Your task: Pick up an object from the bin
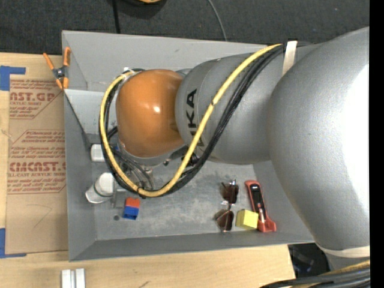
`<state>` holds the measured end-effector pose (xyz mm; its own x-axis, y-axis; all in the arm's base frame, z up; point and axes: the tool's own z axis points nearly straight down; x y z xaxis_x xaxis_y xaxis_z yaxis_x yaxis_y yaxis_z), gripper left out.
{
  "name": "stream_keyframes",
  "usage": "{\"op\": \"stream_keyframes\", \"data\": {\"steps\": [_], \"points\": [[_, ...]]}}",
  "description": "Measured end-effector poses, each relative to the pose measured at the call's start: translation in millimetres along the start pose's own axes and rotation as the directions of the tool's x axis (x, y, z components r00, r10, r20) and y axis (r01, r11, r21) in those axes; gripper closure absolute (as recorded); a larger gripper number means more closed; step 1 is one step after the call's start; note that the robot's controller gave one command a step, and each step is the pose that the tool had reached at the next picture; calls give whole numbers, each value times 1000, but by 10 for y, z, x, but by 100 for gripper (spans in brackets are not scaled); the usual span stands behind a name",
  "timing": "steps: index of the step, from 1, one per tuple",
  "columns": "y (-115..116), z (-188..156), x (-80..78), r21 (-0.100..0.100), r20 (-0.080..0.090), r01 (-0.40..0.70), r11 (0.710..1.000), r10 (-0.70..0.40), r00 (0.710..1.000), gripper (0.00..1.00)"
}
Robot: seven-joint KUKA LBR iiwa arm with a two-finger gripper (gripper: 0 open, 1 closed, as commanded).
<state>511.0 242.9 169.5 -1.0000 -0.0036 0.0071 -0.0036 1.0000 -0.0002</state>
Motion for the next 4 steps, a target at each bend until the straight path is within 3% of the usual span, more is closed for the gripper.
{"op": "stream_keyframes", "data": {"steps": [1, 2, 3, 4], "points": [[-11, -45, -23, -2, 7, -2, 1000, 2, 1000, 0], [-92, 367, -135, -5, 13, 10, 1000, -10, 1000, 0], [-246, 987, -259, -3, 7, -179, 984, 179, 984, 100], [-246, 988, -259, -4, 7, -179, 984, 179, 984, 100]]}}
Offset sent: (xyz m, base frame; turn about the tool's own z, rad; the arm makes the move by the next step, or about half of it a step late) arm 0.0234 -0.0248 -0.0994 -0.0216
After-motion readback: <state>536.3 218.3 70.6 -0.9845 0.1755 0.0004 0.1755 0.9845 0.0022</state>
